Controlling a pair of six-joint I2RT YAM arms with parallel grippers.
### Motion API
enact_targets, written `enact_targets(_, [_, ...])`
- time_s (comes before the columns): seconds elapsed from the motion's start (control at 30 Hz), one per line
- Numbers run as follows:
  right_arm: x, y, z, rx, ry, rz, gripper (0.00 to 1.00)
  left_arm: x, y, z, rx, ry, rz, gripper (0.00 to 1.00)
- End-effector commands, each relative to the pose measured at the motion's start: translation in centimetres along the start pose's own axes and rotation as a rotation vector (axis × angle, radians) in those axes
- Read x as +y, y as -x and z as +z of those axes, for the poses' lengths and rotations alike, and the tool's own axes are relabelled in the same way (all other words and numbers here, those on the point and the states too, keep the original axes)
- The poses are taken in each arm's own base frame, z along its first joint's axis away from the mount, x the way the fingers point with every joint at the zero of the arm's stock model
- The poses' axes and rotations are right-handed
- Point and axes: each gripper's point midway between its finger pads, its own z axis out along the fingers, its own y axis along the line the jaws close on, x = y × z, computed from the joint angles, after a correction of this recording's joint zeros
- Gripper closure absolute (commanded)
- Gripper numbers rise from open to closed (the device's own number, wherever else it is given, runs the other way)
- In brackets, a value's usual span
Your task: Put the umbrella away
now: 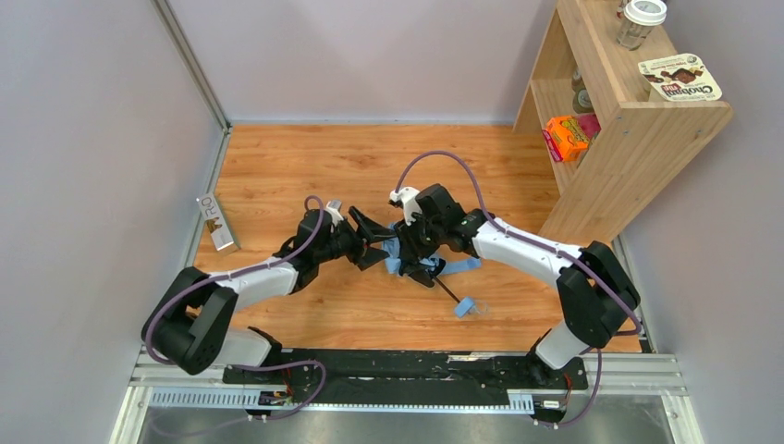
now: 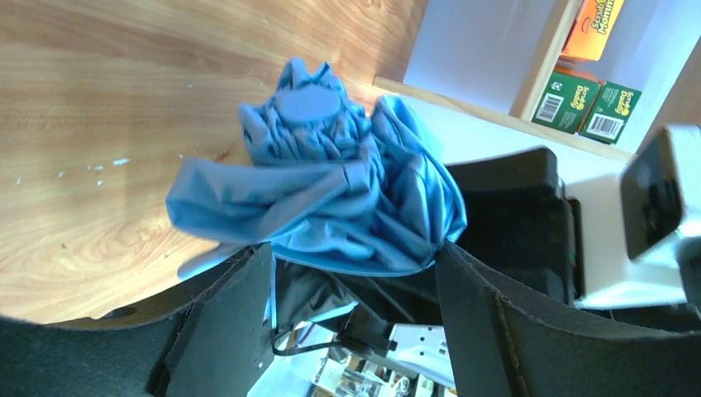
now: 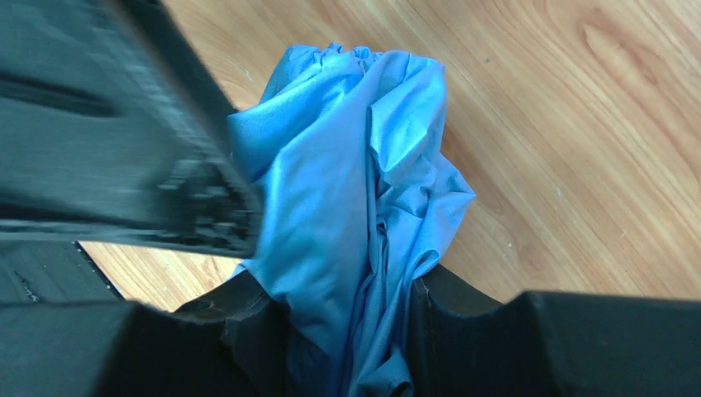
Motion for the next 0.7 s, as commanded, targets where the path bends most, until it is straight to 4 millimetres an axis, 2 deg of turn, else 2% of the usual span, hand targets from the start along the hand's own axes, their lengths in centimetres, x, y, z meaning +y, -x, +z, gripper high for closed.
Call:
enact_targets(0.0, [2.0,4.3,-2.0,-0.113,0.028,-0.069,1.00,-3.3,0.1,1.2,0.024,-0.105,0.025,0.22])
enact_targets(0.1, [2.9,4.4,-2.0,-0.113,0.060,-0.077,1.00,-3.6,0.0,1.5,0.016,-0.104,0.063,0.21])
enact_targets(0.2, [4.3,4.9,-2.7,-0.148,0.130,-0.091,1.00,-1.1,0.1,1.7,0.002,-0.033,0.045,0.21])
enact_targets(0.37, [5.9,5.1,-3.7,-0.162,0.225,-0.100,1.00,1.7,0.1,2.3,0.007,0.030,0.059,0.21])
enact_targets(0.53, [6.7,5.9,-5.1,-0.194,0.307,-0.074,1.00,2.4,0.2,2.3,0.005,0.048,0.106,0.21])
enact_targets(0.67, [8.9,6.3,-6.0,-0.207,0.446,-0.083,1.00,1.7,0.4,2.4,0.003,0.042,0.134,0.20])
